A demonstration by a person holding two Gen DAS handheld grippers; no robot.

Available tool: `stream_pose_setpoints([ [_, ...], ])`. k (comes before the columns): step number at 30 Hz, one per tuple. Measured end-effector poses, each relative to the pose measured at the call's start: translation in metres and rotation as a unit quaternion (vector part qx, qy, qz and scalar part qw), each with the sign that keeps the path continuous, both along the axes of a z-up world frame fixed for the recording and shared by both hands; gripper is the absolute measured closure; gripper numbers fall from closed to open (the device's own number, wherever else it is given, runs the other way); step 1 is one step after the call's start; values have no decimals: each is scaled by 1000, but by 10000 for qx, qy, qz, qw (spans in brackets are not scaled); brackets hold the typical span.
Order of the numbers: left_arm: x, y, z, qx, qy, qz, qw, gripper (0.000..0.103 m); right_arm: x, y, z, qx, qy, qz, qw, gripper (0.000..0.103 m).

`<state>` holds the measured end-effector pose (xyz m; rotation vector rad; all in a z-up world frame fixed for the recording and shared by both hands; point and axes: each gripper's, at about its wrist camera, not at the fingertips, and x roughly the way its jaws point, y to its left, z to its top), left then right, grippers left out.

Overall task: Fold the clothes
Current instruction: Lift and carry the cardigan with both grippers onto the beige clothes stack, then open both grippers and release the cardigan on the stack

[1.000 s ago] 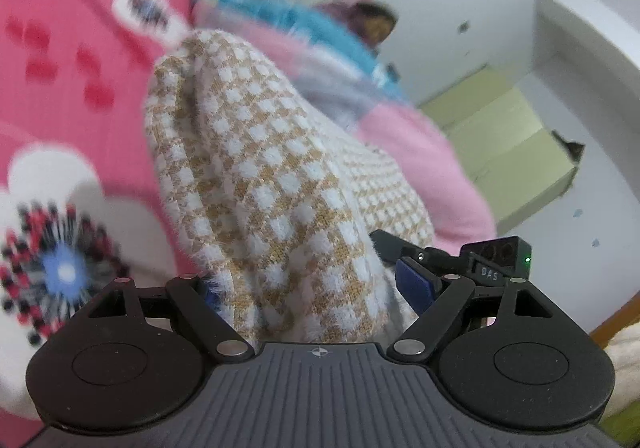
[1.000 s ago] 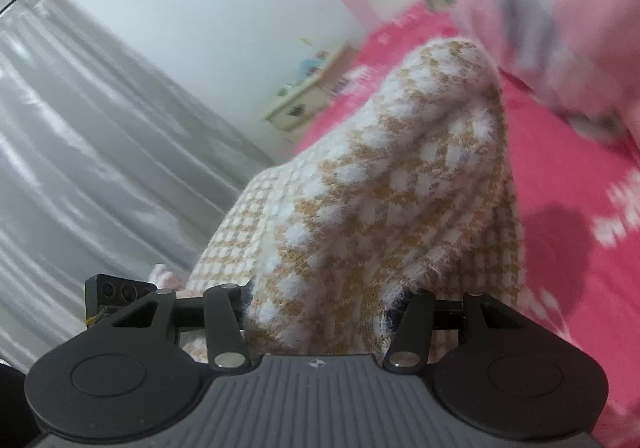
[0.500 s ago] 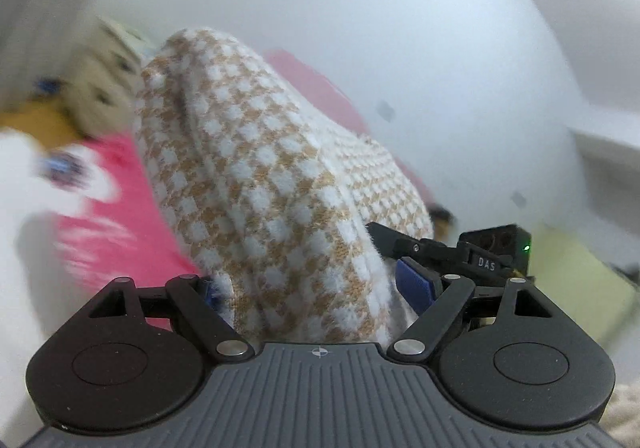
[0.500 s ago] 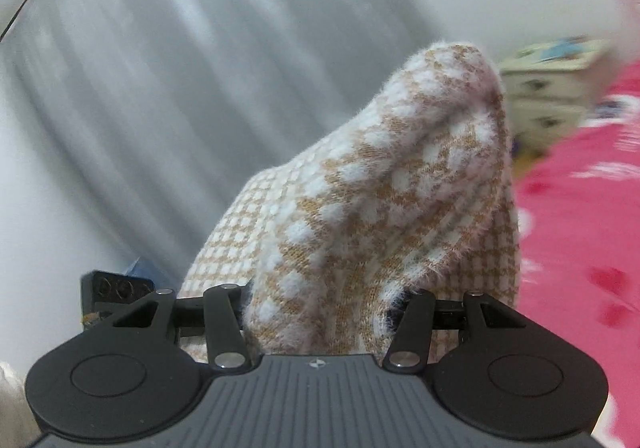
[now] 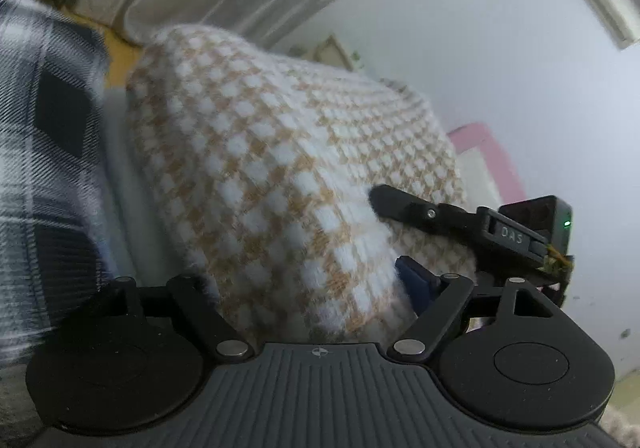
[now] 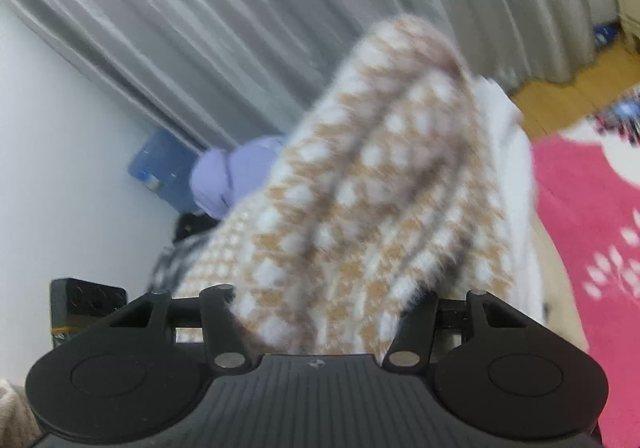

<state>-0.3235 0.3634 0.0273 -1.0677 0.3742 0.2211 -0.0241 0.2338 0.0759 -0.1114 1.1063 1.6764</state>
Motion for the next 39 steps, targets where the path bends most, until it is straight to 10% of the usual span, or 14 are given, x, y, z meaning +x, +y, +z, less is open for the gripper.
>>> stream_pose_setpoints([
  [6,12,1,11,29,-465,-72,9989,21,-4,13,27,218,-520,401,9976,46],
  [11,20,-1,-11,156,-53,-94,9998,19,-6,-15,-9,-64,-314,341,9989,25],
  [18,10,4,9,220,313,-211,9990,18,34,-55,36,425,-435,-105,9981,14],
  [26,-39,-22,79,1687,57,-91,9856,18,8,-118,86,1315,-2023,-592,9687,40],
  [33,76,11,98,2777,129,-177,9604,23,-118,-109,77,1978,-2969,1053,9282,49],
  [39,133,-4,78,3265,458,-605,9421,19,-122,-113,17,1143,-3116,1170,9360,49],
])
